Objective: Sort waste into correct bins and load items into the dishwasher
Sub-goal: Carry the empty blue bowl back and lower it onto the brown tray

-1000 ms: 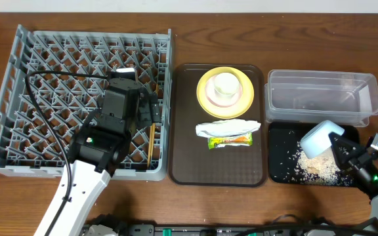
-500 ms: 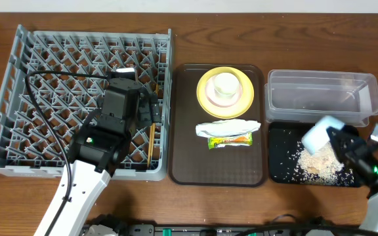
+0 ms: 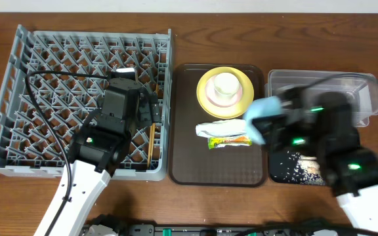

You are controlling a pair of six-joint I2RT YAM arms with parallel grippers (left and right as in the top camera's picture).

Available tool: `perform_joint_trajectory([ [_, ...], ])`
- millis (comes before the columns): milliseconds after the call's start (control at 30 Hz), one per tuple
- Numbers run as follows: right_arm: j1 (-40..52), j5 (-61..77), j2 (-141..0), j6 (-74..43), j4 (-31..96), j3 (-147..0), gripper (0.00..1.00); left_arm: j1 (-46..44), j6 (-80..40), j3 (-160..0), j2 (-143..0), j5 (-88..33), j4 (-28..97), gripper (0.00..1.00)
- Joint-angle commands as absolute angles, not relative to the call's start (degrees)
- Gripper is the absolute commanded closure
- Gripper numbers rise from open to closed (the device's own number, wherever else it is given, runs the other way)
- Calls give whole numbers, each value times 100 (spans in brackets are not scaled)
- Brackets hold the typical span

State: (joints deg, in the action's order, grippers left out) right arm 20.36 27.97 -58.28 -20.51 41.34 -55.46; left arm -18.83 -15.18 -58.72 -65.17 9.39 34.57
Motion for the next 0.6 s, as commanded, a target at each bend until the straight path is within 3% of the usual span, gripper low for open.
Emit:
perform_joint_trajectory([
  [0,3367,1234,-6331,-1638,4101,-5614,99,-1855,-1525,-5970,-6528,991,3472,8],
  [267,5264,650,-7826,-819,3614,-5614,99,-1855,-1525,-5970,-6528,991,3472,8],
  [567,5599,694,-8510,-803,3406,-5614,99,-1855,-1527,-5970,-6528,991,3472,8],
])
